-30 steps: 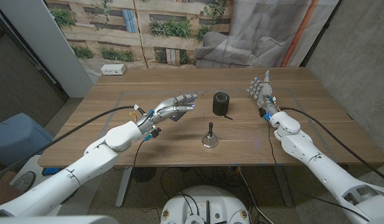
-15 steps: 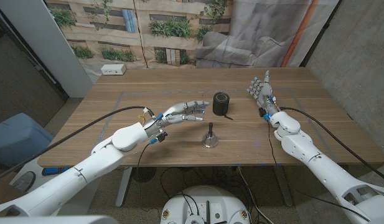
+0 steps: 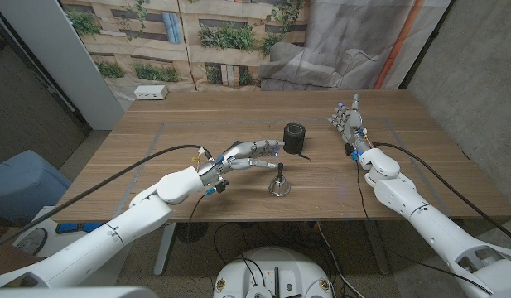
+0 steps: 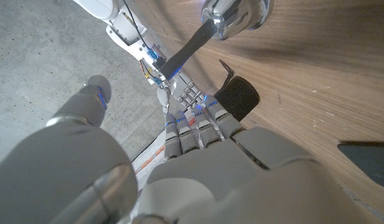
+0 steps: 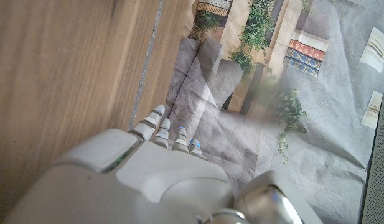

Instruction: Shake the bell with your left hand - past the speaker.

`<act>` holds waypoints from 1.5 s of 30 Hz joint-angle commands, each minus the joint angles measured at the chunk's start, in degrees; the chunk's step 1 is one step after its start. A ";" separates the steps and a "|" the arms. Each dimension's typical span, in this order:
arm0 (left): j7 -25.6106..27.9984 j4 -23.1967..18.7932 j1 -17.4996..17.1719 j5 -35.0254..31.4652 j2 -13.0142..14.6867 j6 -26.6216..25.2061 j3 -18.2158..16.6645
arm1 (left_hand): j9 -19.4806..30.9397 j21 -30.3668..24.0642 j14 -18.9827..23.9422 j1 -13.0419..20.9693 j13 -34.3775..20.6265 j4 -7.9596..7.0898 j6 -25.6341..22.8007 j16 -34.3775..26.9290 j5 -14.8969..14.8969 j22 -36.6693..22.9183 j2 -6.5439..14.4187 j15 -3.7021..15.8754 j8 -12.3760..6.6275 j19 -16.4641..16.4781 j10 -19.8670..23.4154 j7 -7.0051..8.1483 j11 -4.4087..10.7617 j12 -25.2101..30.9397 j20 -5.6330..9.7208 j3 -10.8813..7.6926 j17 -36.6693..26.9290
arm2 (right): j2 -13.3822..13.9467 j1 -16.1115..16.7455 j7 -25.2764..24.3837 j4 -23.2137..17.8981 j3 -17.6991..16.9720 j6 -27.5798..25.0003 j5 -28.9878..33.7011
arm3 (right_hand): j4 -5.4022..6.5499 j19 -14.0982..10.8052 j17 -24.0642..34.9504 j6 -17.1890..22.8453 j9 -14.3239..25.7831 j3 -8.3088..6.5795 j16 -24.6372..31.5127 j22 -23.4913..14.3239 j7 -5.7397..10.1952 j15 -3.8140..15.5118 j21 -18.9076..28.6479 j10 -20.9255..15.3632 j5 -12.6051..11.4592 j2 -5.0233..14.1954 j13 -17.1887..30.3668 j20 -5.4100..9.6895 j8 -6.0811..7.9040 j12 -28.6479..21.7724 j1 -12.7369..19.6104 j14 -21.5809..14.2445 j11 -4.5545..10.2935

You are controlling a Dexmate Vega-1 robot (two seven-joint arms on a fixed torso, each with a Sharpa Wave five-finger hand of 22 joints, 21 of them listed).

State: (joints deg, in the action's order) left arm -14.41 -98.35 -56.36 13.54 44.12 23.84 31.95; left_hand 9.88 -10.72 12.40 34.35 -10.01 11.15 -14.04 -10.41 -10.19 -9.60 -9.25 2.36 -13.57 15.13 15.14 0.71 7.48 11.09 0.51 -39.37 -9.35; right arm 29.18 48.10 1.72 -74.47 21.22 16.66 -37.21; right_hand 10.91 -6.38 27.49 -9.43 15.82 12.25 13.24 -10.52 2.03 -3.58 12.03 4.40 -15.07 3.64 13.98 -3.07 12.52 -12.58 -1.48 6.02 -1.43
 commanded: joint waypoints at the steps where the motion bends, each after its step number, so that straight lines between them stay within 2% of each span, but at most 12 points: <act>1: 0.60 1.28 -0.01 -0.42 -1.23 -1.40 1.70 | 0.14 -0.03 0.34 1.17 -0.07 -0.21 -0.55 0.01 0.12 -0.15 0.16 5.29 0.03 -0.19 0.54 0.12 -0.07 -0.08 0.16 0.32 -0.15 | 0.04 0.06 -0.04 -0.08 0.00 -0.04 -0.01 | -0.07 -0.33 0.21 -0.51 0.17 0.35 0.21 -0.17 -0.02 -0.12 0.30 0.56 -0.18 5.56 0.32 -0.04 0.32 -0.26 0.17 0.35 0.15; 11: 1.00 2.48 0.38 -1.65 -1.75 -0.61 2.41 | 0.16 -0.18 1.17 2.84 -0.07 -0.30 -1.66 -0.10 0.25 -0.17 0.25 5.58 -0.20 0.20 1.41 0.69 0.03 0.03 0.40 0.62 -0.14 | 0.01 0.04 -0.04 -0.05 0.01 -0.03 0.00 | -0.07 -0.31 0.21 -0.46 0.17 0.35 0.19 -0.17 -0.06 -0.21 0.30 0.51 -0.18 5.56 0.32 -0.05 0.34 -0.28 0.17 0.39 0.11; 22: 2.62 3.51 0.18 -3.27 -2.02 -0.63 2.65 | 0.19 -0.26 1.55 5.43 -0.08 -0.46 -1.56 0.05 0.14 -0.21 1.20 5.07 0.21 0.50 1.66 0.09 -0.18 -0.15 0.03 0.72 -0.15 | -0.01 0.00 -0.04 0.00 0.03 -0.03 0.02 | -0.07 -0.32 0.21 -0.53 0.17 0.35 0.19 -0.17 -0.07 -0.10 0.30 0.51 -0.18 5.56 0.32 -0.02 0.31 -0.28 0.17 0.40 0.08; 31: 3.22 4.12 0.14 -4.71 -2.27 0.22 3.17 | 0.23 -0.31 2.94 7.56 -0.09 -0.51 -2.95 -0.23 0.14 -0.23 1.64 5.16 -0.01 0.80 3.31 0.57 0.18 0.24 0.17 1.06 -0.15 | 0.02 0.07 -0.08 -0.10 0.01 -0.04 0.01 | -0.07 -0.31 0.21 -0.46 0.17 0.35 0.21 -0.17 -0.01 -0.17 0.30 0.42 -0.18 5.56 0.32 -0.06 0.34 -0.31 0.17 0.36 0.04; 33: 3.55 4.36 0.12 -5.36 -2.42 0.76 3.29 | 0.24 -0.32 3.46 8.10 -0.10 -0.54 -3.71 -0.30 0.18 -0.23 1.62 5.27 -0.19 0.91 4.01 0.79 0.38 0.38 0.51 1.31 -0.15 | 0.01 0.05 -0.06 -0.07 0.01 -0.04 0.01 | -0.07 -0.32 0.21 -0.50 0.17 0.35 0.20 -0.17 -0.03 -0.15 0.30 0.48 -0.18 5.56 0.32 -0.06 0.32 -0.29 0.17 0.39 0.06; 35: 3.76 4.58 0.13 -5.82 -2.54 1.12 3.41 | 0.25 -0.20 3.82 8.64 -0.09 -0.61 -4.35 -0.27 0.24 -0.21 1.59 5.27 -0.28 0.68 4.79 0.77 0.36 0.50 1.73 1.66 -0.14 | 0.02 0.04 -0.05 -0.05 0.01 -0.04 0.00 | -0.07 -0.32 0.21 -0.48 0.17 0.35 0.21 -0.17 -0.05 -0.25 0.30 0.49 -0.18 5.56 0.32 -0.05 0.33 -0.28 0.17 0.36 0.06; 39: 4.97 4.75 -0.30 -6.64 -2.76 1.37 3.26 | 0.26 -0.18 5.53 9.70 -0.07 -0.77 -6.46 -0.48 0.33 -0.14 1.59 5.49 -0.68 0.77 6.58 0.65 0.41 0.70 3.04 2.56 -0.12 | 0.02 0.05 -0.05 -0.06 0.01 -0.03 0.00 | -0.07 -0.31 0.21 -0.49 0.17 0.35 0.19 -0.17 -0.07 -0.15 0.30 0.55 -0.18 5.56 0.32 -0.03 0.32 -0.26 0.17 0.41 0.05; 45: 7.02 4.82 -0.99 -7.63 -2.85 1.19 2.68 | 0.26 -0.25 7.36 10.81 -0.04 -0.95 -9.09 -0.54 0.38 -0.09 1.77 5.81 -1.05 1.32 9.34 0.50 0.20 1.05 3.90 3.70 -0.10 | 0.01 0.04 -0.05 -0.05 0.02 -0.03 0.01 | -0.07 -0.31 0.21 -0.53 0.17 0.35 0.18 -0.17 -0.05 -0.16 0.30 0.51 -0.18 5.56 0.32 -0.02 0.31 -0.27 0.17 0.43 0.02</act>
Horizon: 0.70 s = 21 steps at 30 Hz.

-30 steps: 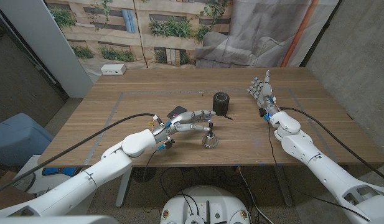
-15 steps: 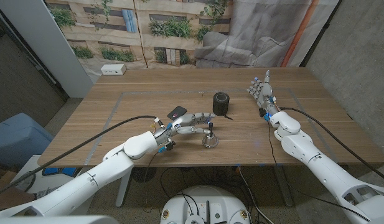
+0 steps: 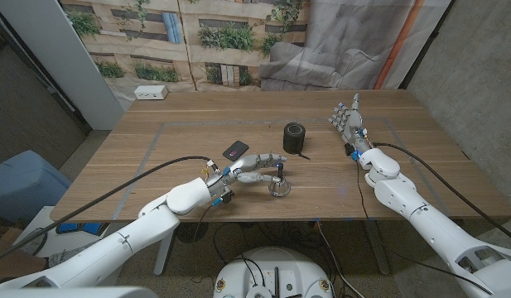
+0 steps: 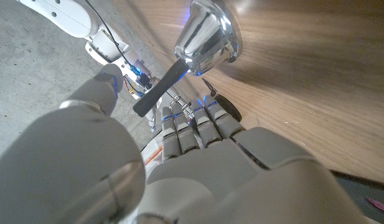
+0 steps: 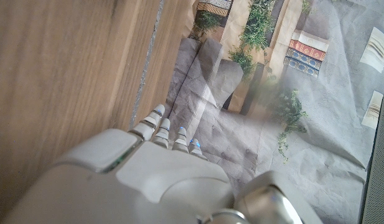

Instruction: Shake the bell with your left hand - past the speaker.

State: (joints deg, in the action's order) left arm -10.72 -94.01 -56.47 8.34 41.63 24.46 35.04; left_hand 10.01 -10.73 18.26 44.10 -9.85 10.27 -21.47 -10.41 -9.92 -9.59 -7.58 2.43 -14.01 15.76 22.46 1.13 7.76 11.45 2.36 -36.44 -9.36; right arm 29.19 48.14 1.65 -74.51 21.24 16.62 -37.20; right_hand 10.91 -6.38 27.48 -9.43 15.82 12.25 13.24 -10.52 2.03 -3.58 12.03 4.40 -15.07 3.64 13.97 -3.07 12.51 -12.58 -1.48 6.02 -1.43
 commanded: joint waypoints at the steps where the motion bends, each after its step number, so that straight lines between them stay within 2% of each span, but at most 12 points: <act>1: 3.82 0.45 -1.01 -2.79 -0.36 0.52 -0.54 | 0.12 -0.31 1.83 1.20 -0.19 -0.09 -2.14 -0.57 0.12 -0.10 0.13 5.70 -0.69 0.93 2.20 0.25 -0.04 0.63 2.09 0.95 -0.09 | -0.02 0.00 0.01 0.00 0.00 0.01 0.01 | -0.07 -0.32 0.22 -0.51 0.17 0.35 0.18 -0.18 -0.07 -0.13 0.30 0.57 -0.18 5.56 0.32 -0.03 0.31 -0.25 0.17 0.42 0.11; 5: 5.29 0.55 -1.30 -3.81 -0.49 0.33 -0.85 | 0.12 -0.48 2.68 1.82 -0.17 -0.21 -4.00 -0.42 0.13 -0.11 0.31 6.26 -0.86 1.79 4.25 0.93 0.71 0.82 1.99 1.80 -0.08 | -0.02 0.00 0.01 0.01 0.01 0.02 0.01 | -0.07 -0.32 0.22 -0.49 0.18 0.35 0.21 -0.18 -0.03 -0.14 0.30 0.50 -0.18 5.56 0.32 -0.02 0.32 -0.28 0.17 0.35 0.17; 7: 5.90 0.60 -1.32 -4.52 -0.54 0.30 -0.88 | 0.12 -0.67 2.74 2.00 -0.17 -0.27 -4.42 -0.31 0.12 -0.13 0.44 6.45 -0.82 2.43 4.54 1.09 0.78 0.72 1.46 2.08 -0.09 | -0.02 0.00 0.01 0.00 0.01 0.02 0.01 | -0.07 -0.31 0.22 -0.48 0.18 0.35 0.21 -0.18 -0.03 -0.08 0.30 0.45 -0.18 5.56 0.32 0.00 0.33 -0.30 0.17 0.36 0.14; 11: 7.36 1.14 -1.27 -6.38 -0.99 1.23 -0.81 | 0.13 -0.77 3.89 2.72 -0.16 -0.33 -6.53 -0.30 0.14 -0.19 0.71 7.20 -0.79 3.51 7.79 2.24 2.36 1.09 1.36 3.26 -0.09 | -0.01 0.01 0.01 -0.01 0.00 0.02 0.00 | -0.07 -0.33 0.22 -0.47 0.18 0.35 0.17 -0.18 -0.02 -0.13 0.30 0.45 -0.18 5.56 0.32 -0.01 0.33 -0.29 0.17 0.45 0.14; 18: 9.98 0.54 -2.13 -8.18 -1.61 0.67 -0.98 | 0.14 -1.00 6.58 4.10 -0.11 -0.29 -11.51 -0.43 0.08 -0.24 0.61 7.94 -1.22 5.57 12.63 3.00 2.40 1.34 1.26 5.20 -0.08 | -0.02 0.00 0.01 0.00 0.01 0.01 0.01 | -0.07 -0.32 0.22 -0.52 0.18 0.35 0.19 -0.17 -0.05 -0.12 0.30 0.55 -0.18 5.56 0.32 -0.03 0.31 -0.26 0.17 0.41 0.17; 21: 11.60 0.23 -2.62 -9.26 -1.86 0.42 -1.24 | 0.15 -1.07 7.62 4.62 -0.09 -0.34 -13.94 -0.45 0.09 -0.26 0.59 8.02 -1.51 6.40 14.85 2.78 2.30 1.47 1.20 5.99 -0.08 | -0.01 0.01 0.00 -0.03 0.00 0.00 0.00 | -0.07 -0.32 0.22 -0.52 0.18 0.35 0.19 -0.17 -0.04 -0.08 0.30 0.57 -0.18 5.56 0.32 -0.02 0.31 -0.25 0.17 0.39 0.11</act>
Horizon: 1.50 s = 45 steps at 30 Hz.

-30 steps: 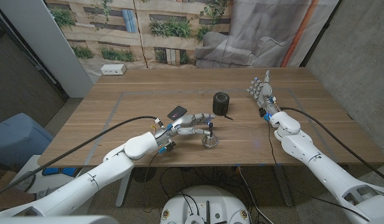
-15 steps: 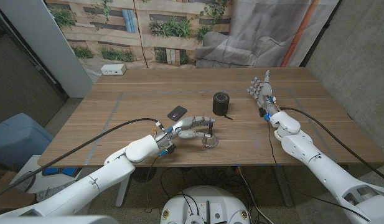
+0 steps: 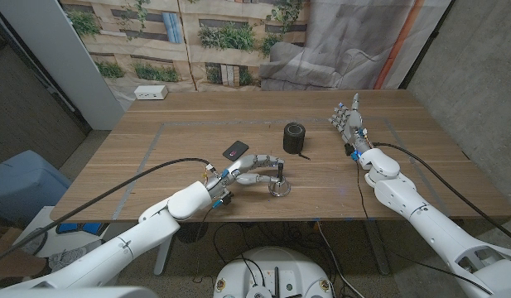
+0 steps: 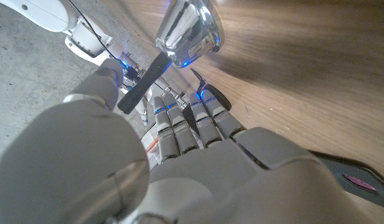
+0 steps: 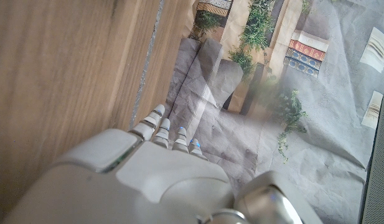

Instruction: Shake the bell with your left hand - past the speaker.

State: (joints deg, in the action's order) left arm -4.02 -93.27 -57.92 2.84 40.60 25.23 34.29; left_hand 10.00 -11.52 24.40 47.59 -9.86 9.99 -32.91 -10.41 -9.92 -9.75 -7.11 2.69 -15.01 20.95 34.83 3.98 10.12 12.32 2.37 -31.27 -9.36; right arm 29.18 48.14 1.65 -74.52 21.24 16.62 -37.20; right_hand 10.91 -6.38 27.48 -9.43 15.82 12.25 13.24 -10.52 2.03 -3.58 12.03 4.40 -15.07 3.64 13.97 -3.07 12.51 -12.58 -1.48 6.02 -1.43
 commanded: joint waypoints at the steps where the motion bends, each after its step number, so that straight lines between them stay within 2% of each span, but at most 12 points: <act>1: 5.41 -0.63 -1.31 -4.12 -0.89 -0.48 -0.58 | 0.16 -0.30 1.54 1.21 -0.08 -0.07 -2.78 -0.42 0.10 -0.10 0.12 7.75 -0.52 1.38 2.85 -0.07 -0.06 0.64 1.21 0.93 -0.08 | 0.01 0.01 0.00 -0.03 0.00 -0.01 0.00 | -0.07 -0.33 0.22 -0.49 0.17 0.35 0.19 -0.17 -0.03 -0.06 0.30 0.60 -0.18 5.56 0.32 -0.03 0.32 -0.23 0.17 0.40 0.14; 3: 6.28 -1.26 -1.64 -4.86 -0.82 -1.49 -0.78 | 0.16 -0.35 2.13 1.53 -0.06 -0.10 -4.17 -0.42 0.09 -0.12 0.14 7.79 -0.63 1.93 3.93 -0.17 -0.01 0.58 1.18 1.39 -0.09 | 0.03 0.02 0.01 -0.04 -0.02 -0.01 -0.02 | -0.07 -0.33 0.22 -0.48 0.17 0.35 0.19 -0.17 -0.02 -0.08 0.30 0.59 -0.18 5.56 0.32 -0.01 0.33 -0.24 0.17 0.40 0.12; 10: 8.91 -2.49 -2.46 -6.36 -0.86 -3.75 -1.33 | 0.17 -0.17 2.96 2.67 -0.02 -0.25 -8.92 -0.23 0.08 -0.22 0.68 6.61 -0.87 2.64 7.20 1.11 0.49 0.10 0.14 2.82 -0.16 | 0.00 -0.01 0.00 0.00 0.00 -0.01 0.00 | -0.07 -0.33 0.22 -0.48 0.17 0.35 0.19 -0.17 -0.07 -0.22 0.30 0.54 -0.19 5.56 0.32 -0.03 0.33 -0.26 0.17 0.39 0.09; 23: 10.77 -2.72 -2.45 -7.65 -1.93 -3.83 -0.66 | 0.17 -0.16 5.10 3.67 -0.02 -0.40 -14.22 -0.47 0.08 -0.28 1.07 7.07 -0.69 3.60 12.81 2.07 0.93 0.00 -0.46 4.60 -0.18 | -0.03 -0.10 0.13 0.22 0.00 0.08 -0.02 | -0.07 -0.34 0.22 -0.47 0.17 0.34 0.20 -0.17 -0.05 -0.11 0.30 0.58 -0.19 5.57 0.32 -0.02 0.33 -0.25 0.17 0.37 0.11; 36: 11.94 -3.16 -2.89 -8.97 -2.32 -3.67 -0.07 | 0.20 -0.10 5.76 4.15 -0.05 -0.42 -16.83 -0.46 0.07 -0.29 1.07 7.80 -0.42 3.99 15.96 1.41 1.81 -0.16 -0.32 5.55 -0.16 | -0.02 -0.02 0.04 0.07 0.01 0.05 0.01 | -0.07 -0.33 0.22 -0.51 0.17 0.34 0.21 -0.18 -0.03 -0.17 0.30 0.55 -0.19 5.56 0.32 -0.06 0.31 -0.26 0.17 0.35 0.07; 39: 12.56 -3.03 -2.93 -9.58 -2.41 -3.25 -0.08 | 0.12 -0.02 5.83 4.57 -0.11 -0.54 -17.90 -0.46 0.05 -0.30 1.87 7.88 -0.26 3.94 17.31 0.94 1.92 -0.19 -0.29 5.56 -0.17 | -0.02 -0.01 0.04 0.06 0.01 0.05 0.01 | -0.07 -0.33 0.22 -0.50 0.17 0.34 0.22 -0.18 -0.04 -0.30 0.30 0.60 -0.19 5.56 0.32 -0.06 0.32 -0.24 0.17 0.32 0.05; 45: 14.47 -2.76 -3.21 -10.89 -2.88 -3.20 -0.31 | -0.02 -0.01 6.26 5.24 -0.16 -0.54 -20.14 -0.52 0.08 -0.31 2.74 8.20 0.05 4.09 20.01 0.92 1.98 -0.17 -0.11 5.81 -0.15 | -0.04 -0.02 0.02 0.06 0.02 0.04 0.02 | -0.07 -0.31 0.22 -0.49 0.17 0.34 0.20 -0.18 0.03 -0.19 0.29 0.57 -0.19 5.56 0.32 -0.05 0.32 -0.25 0.17 0.38 0.10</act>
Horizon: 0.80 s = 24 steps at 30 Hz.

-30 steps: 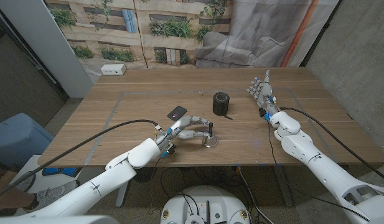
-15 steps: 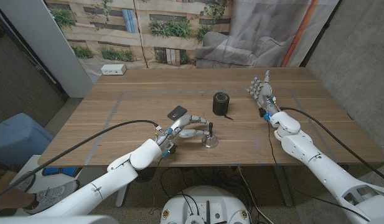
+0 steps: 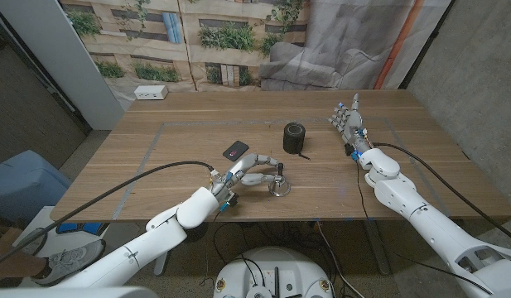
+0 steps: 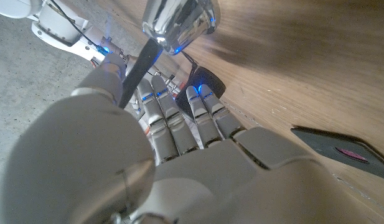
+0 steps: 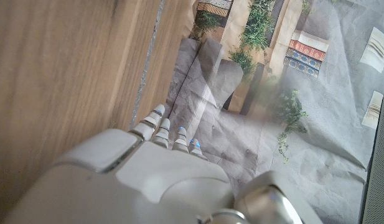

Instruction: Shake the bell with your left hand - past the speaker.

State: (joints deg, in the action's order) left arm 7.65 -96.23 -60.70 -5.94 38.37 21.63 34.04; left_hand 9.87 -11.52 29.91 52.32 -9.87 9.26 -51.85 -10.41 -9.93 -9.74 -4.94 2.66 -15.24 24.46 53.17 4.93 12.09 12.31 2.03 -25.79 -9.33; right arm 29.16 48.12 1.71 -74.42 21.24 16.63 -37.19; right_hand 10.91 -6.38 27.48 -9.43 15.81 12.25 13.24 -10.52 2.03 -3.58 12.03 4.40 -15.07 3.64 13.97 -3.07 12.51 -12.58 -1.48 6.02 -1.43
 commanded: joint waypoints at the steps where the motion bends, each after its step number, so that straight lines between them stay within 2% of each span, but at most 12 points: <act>1: 2.95 0.20 -0.45 -2.23 -0.67 0.35 -0.07 | 0.12 0.00 0.84 0.70 -0.15 0.21 -1.80 -0.53 0.07 -0.33 0.76 8.26 0.26 0.58 2.15 -0.10 0.07 -0.18 0.25 0.35 -0.17 | -0.01 0.01 -0.04 -0.04 0.01 0.03 0.02 | -0.07 -0.33 0.22 -0.47 0.18 0.34 0.18 -0.18 0.02 -0.18 0.30 0.55 -0.19 5.56 0.32 -0.04 0.33 -0.26 0.17 0.42 0.11; 12: 4.02 0.35 -0.64 -2.76 -1.16 -0.17 0.08 | 0.15 0.23 1.13 1.79 -0.23 0.24 -4.42 -0.39 0.07 -0.33 1.96 8.28 0.69 0.09 5.03 0.17 0.24 -0.34 0.19 0.55 -0.13 | 0.02 -0.04 0.01 0.01 -0.01 0.01 -0.01 | -0.07 -0.32 0.22 -0.48 0.17 0.34 0.19 -0.18 -0.03 -0.11 0.30 0.54 -0.19 5.56 0.32 -0.02 0.32 -0.26 0.18 0.39 0.09; 24: 5.42 0.48 -0.71 -3.97 -1.43 -0.57 0.12 | 0.40 0.12 1.34 3.13 -0.36 0.11 -7.35 -0.24 -0.02 -0.34 4.84 8.57 1.11 0.20 9.12 -0.31 0.08 -0.17 0.06 0.33 -0.10 | 0.02 -0.01 -0.02 -0.03 -0.01 0.01 0.00 | -0.07 -0.32 0.22 -0.45 0.18 0.34 0.20 -0.18 -0.06 -0.16 0.29 0.57 -0.19 5.56 0.32 -0.02 0.34 -0.25 0.18 0.37 0.18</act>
State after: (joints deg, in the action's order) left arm 11.66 -95.89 -61.31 -8.82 37.24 21.53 34.07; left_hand 10.00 -11.52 30.72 55.11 -10.02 9.26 -58.38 -10.41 -9.92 -10.02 -0.92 3.08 -14.36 24.76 61.12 4.70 12.29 12.08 2.34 -25.32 -9.35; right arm 29.18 48.11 1.71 -74.42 21.24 16.66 -37.19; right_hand 10.91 -6.38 27.48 -9.43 15.81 12.25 13.24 -10.52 2.03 -3.69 12.03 4.40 -15.07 3.64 13.97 -3.07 12.51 -12.58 -1.48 6.13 -1.43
